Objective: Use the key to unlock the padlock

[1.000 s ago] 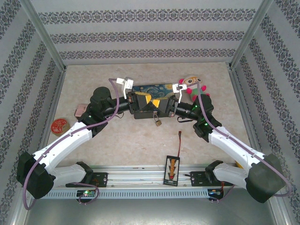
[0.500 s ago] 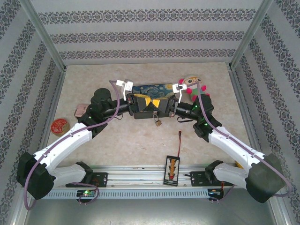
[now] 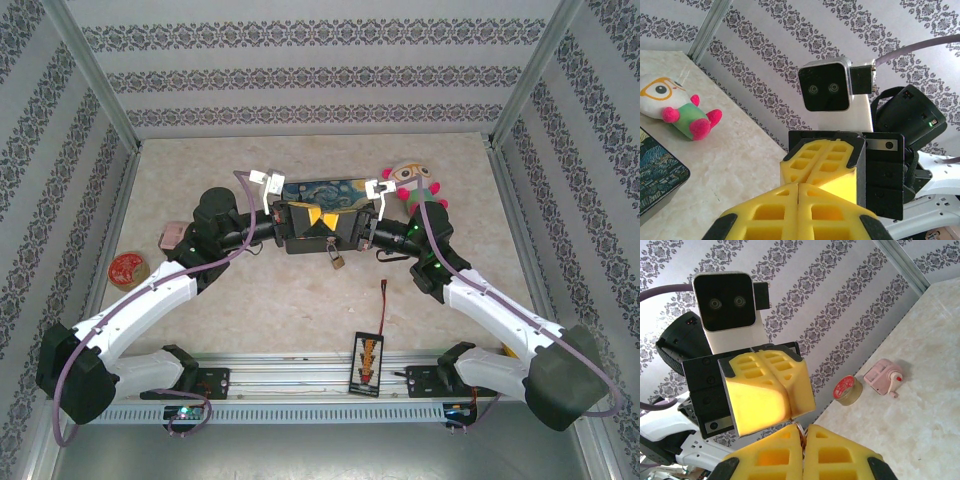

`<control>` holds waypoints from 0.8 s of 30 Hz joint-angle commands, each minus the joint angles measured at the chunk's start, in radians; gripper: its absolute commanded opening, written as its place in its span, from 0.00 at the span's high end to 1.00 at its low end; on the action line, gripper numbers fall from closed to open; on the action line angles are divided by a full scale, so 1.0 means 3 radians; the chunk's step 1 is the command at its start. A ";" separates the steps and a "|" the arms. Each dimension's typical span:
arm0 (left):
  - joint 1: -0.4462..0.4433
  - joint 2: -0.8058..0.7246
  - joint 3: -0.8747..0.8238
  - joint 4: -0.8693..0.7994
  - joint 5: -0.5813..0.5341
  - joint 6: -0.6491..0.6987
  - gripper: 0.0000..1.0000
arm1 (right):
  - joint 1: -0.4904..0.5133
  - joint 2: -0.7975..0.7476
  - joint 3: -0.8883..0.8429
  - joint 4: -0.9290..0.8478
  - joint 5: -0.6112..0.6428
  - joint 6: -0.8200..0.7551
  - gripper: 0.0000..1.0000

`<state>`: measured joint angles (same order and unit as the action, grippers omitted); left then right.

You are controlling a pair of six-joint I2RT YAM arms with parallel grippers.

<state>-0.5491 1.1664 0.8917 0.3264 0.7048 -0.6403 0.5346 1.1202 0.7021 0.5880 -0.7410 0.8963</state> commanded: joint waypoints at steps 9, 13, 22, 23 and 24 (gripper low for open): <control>0.0026 -0.0126 0.0276 -0.0772 0.0231 0.0615 1.00 | 0.0014 0.0022 0.0227 -0.0206 -0.0344 -0.0294 0.67; 0.0025 -0.0141 0.0637 -0.1694 0.0289 0.1124 1.00 | -0.0012 -0.0109 0.0249 -0.0559 -0.0381 -0.0621 0.66; 0.0025 -0.0089 0.1015 -0.2507 0.0413 0.1563 1.00 | -0.0018 -0.0238 0.0285 -0.0716 -0.0508 -0.0968 0.64; 0.0025 -0.0083 0.1026 -0.2517 0.0416 0.1569 1.00 | -0.0018 -0.0239 0.0280 -0.0705 -0.0511 -0.0970 0.64; 0.0025 -0.0084 0.1033 -0.2514 0.0422 0.1576 1.00 | -0.0013 -0.0246 0.0268 -0.0681 -0.0512 -0.0964 0.64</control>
<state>-0.5476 1.1454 1.1706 -0.3351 0.8059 -0.2295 0.5339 1.0611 0.7586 0.3729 -0.8619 0.6491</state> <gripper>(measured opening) 0.045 0.364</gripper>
